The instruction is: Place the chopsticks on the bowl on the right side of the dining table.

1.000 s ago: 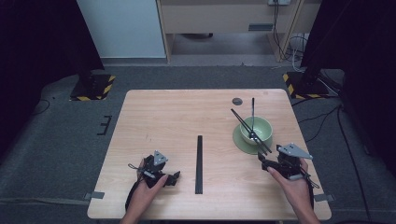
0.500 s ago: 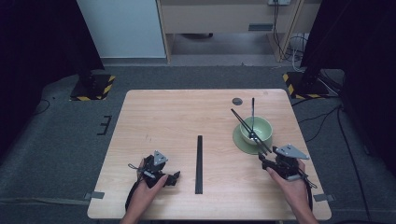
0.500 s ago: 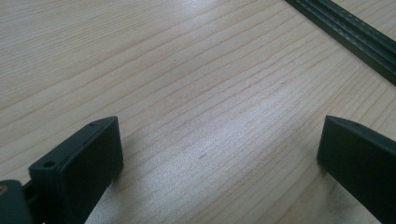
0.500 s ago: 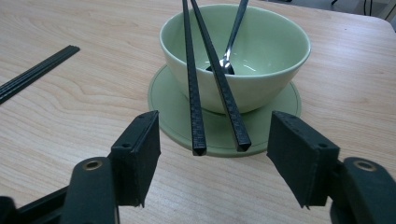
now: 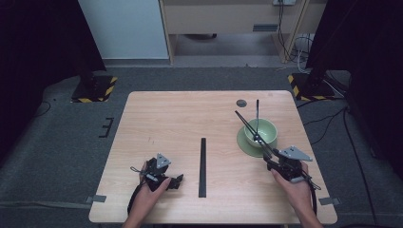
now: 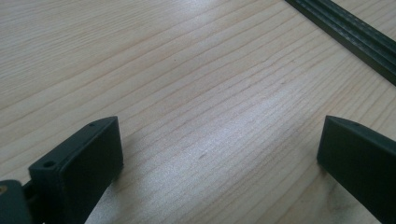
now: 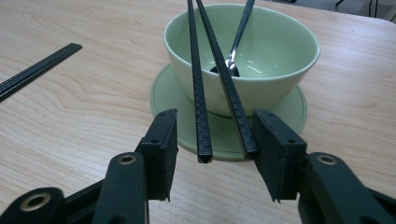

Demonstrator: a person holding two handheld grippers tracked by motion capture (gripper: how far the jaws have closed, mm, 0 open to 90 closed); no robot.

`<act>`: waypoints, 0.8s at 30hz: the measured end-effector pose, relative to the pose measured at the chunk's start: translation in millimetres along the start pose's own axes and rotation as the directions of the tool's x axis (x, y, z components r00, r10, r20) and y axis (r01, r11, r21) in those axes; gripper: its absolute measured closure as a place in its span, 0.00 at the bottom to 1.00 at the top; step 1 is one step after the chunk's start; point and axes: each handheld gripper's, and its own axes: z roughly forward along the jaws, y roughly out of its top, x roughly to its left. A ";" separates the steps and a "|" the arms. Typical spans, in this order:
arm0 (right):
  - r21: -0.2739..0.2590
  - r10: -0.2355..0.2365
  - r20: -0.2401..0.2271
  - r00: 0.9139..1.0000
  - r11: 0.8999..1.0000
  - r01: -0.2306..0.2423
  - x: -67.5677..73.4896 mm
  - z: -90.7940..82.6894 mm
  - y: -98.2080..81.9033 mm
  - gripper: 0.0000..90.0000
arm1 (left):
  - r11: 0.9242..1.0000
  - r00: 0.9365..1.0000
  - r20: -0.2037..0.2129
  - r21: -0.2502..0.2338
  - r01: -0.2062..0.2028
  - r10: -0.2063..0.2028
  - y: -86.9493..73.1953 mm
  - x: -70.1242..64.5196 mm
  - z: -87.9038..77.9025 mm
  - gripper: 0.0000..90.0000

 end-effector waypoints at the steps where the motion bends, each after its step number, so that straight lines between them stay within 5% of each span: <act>1: 0.000 0.000 -0.001 1.000 1.000 0.000 0.1 0.1 0.0 0.60 | 1.000 1.000 0.000 0.000 0.000 0.000 0.0 0.0 0.0 0.00; 24: 0.004 -0.011 -0.015 1.000 1.000 0.011 -0.2 -1.3 0.3 0.76 | 1.000 1.000 0.000 0.000 0.000 0.000 0.0 0.0 0.0 0.00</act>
